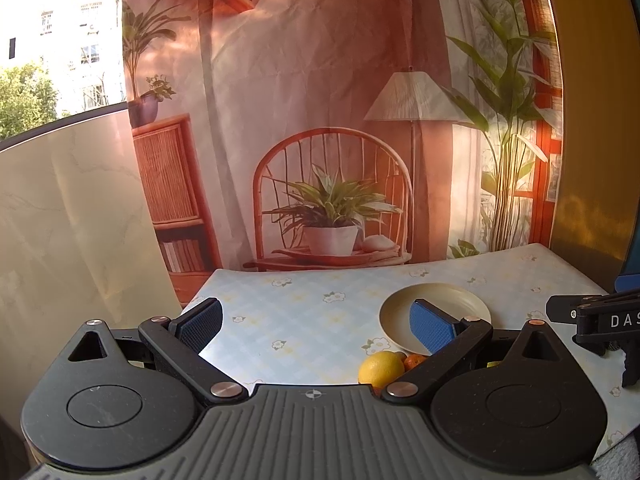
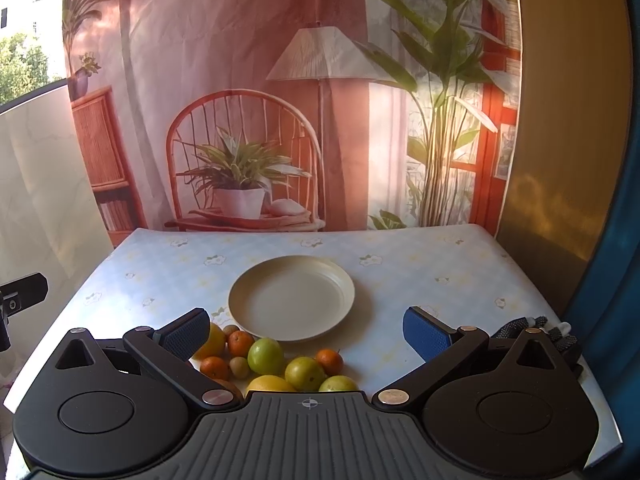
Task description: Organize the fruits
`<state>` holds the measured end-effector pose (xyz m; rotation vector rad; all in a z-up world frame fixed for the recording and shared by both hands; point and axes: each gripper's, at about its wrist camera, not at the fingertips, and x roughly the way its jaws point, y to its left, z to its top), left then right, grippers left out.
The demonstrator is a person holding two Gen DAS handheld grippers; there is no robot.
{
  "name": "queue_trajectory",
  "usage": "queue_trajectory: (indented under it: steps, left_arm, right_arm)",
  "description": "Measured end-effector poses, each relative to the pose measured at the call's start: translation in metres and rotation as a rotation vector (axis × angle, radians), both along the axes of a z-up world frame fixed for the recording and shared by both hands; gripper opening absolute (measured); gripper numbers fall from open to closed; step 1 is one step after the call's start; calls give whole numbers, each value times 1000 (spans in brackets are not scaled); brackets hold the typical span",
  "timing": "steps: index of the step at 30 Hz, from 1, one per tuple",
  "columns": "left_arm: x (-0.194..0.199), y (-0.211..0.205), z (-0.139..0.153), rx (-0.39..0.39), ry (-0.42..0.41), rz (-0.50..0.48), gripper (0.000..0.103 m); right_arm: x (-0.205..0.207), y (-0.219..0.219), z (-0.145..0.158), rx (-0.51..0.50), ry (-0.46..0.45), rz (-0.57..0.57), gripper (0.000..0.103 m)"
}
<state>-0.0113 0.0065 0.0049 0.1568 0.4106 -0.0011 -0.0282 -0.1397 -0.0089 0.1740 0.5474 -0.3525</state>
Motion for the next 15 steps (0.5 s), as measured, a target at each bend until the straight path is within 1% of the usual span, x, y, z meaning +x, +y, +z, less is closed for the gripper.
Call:
queue_trajectory:
  steps: [15]
  left_arm:
    - [-3,4,-1,-2,-14,-4,102]
  right_arm:
    - [0,-1,2,0,1,1,103]
